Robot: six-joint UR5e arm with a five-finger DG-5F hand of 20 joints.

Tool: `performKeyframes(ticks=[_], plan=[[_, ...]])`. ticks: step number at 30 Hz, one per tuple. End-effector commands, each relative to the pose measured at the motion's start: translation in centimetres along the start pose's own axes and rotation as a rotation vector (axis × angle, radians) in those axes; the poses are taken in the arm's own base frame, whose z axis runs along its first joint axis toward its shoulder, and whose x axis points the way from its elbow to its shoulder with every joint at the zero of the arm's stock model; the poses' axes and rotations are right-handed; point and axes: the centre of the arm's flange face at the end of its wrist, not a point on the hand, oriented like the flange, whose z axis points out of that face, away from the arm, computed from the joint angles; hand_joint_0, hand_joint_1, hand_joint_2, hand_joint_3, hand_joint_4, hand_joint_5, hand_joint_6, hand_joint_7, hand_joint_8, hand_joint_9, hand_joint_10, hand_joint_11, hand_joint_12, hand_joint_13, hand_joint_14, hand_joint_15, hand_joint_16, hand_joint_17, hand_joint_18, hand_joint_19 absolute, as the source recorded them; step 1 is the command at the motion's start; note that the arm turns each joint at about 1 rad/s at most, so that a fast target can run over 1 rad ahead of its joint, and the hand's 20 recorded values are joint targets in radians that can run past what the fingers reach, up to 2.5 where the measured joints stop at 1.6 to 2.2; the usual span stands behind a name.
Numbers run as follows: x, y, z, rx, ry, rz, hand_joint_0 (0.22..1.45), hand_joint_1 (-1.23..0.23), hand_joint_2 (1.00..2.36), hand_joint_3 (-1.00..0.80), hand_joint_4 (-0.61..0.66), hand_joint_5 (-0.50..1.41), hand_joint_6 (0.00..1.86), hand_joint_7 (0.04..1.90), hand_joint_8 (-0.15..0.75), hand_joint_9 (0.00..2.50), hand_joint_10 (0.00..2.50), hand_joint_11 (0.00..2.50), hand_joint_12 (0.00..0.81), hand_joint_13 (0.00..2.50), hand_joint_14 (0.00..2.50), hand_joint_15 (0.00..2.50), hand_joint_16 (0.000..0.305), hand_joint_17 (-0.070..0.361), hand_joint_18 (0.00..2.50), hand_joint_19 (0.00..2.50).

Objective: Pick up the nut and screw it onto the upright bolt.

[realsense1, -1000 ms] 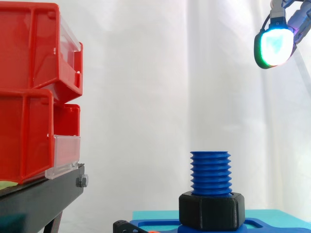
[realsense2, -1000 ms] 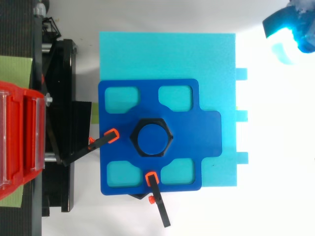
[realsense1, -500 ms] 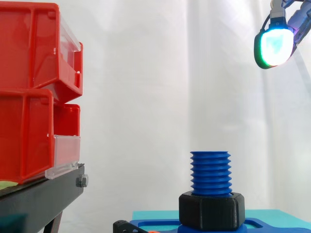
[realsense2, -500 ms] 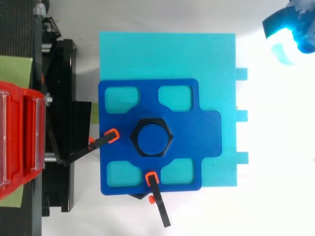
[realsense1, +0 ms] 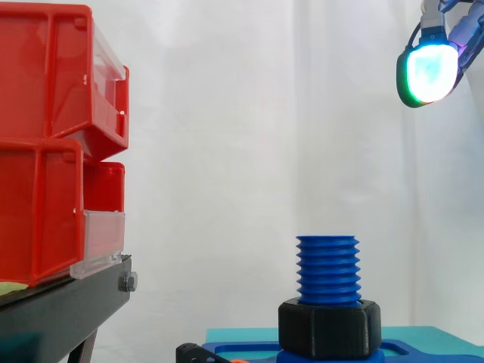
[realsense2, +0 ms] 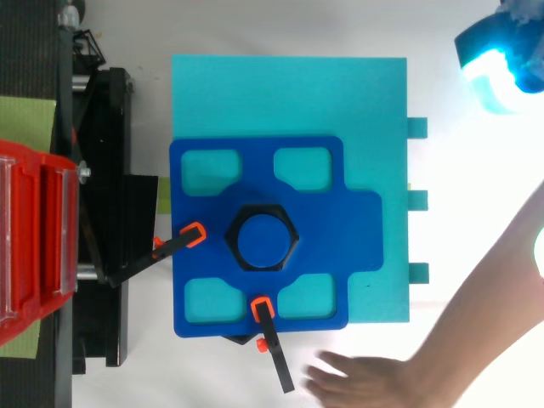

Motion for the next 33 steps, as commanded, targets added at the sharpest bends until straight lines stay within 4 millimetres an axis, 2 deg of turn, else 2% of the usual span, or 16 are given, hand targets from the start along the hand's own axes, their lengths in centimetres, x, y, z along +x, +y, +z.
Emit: performKeyframes(ticks=[1,25,31,33], plan=[[0.05,0.01,0.06,0.000,0.001,0.000,0.50,-0.44,1.00,-0.50,0.31,-0.17,0.50,0.88,0.342,0.72,0.00,0.00,0.349,0.70,0.00,0.00,0.048,0.108,0.73,0.10],[0.05,0.01,0.06,0.000,0.001,0.000,0.51,-0.44,1.00,-0.50,0.31,-0.17,0.50,0.89,0.342,0.74,0.00,0.00,0.346,0.74,0.00,0.00,0.048,0.108,0.76,0.14],[-0.02,-0.02,0.00,0.000,0.000,0.000,0.47,-0.55,1.00,-0.50,0.33,-0.17,0.50,0.89,0.354,0.76,0.00,0.00,0.357,0.76,0.00,0.01,0.051,0.115,0.80,0.14],[-0.02,-0.02,0.00,0.000,0.000,0.000,0.46,-0.51,1.00,-0.50,0.31,-0.17,0.50,0.89,0.349,0.75,0.00,0.00,0.361,0.76,0.00,0.02,0.052,0.117,0.80,0.14]])
